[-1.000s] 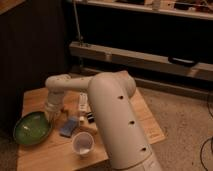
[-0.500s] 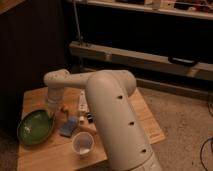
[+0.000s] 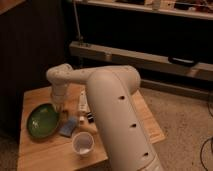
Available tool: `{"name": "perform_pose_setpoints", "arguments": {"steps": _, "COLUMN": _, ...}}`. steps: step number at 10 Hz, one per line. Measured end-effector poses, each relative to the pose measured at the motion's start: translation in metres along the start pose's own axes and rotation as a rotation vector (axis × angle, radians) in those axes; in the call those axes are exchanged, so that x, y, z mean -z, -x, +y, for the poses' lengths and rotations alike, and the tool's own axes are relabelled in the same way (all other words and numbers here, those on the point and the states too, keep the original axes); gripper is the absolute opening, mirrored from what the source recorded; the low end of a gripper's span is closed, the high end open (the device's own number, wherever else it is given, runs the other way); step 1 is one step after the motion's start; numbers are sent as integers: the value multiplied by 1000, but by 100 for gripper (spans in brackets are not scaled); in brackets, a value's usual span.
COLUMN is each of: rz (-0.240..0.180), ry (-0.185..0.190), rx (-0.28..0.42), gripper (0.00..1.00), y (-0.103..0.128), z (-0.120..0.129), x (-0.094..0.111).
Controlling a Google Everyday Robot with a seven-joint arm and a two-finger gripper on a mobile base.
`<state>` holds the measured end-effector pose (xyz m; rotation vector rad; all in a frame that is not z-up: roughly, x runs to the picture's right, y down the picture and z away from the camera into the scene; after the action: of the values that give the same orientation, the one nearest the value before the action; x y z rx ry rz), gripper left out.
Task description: Drag the ceramic bowl in a circle
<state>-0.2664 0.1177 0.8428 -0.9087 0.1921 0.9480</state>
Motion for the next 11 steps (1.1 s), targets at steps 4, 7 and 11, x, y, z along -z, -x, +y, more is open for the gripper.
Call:
{"name": "perform_pose_setpoints", "arguments": {"steps": 4, "rz": 22, "ry": -47, "rx": -51, "gripper": 0, "y": -40, "z": -40, "x": 21}}
{"name": "perform_pose_setpoints", "arguments": {"steps": 7, "rz": 74, "ry": -51, "rx": 11, "gripper": 0, "y": -63, "z": -23, "x": 19}}
{"name": "perform_pose_setpoints", "arguments": {"steps": 11, "rz": 167, "ry": -38, "rx": 159, "gripper": 0, "y": -101, "z": 38, "x": -2}}
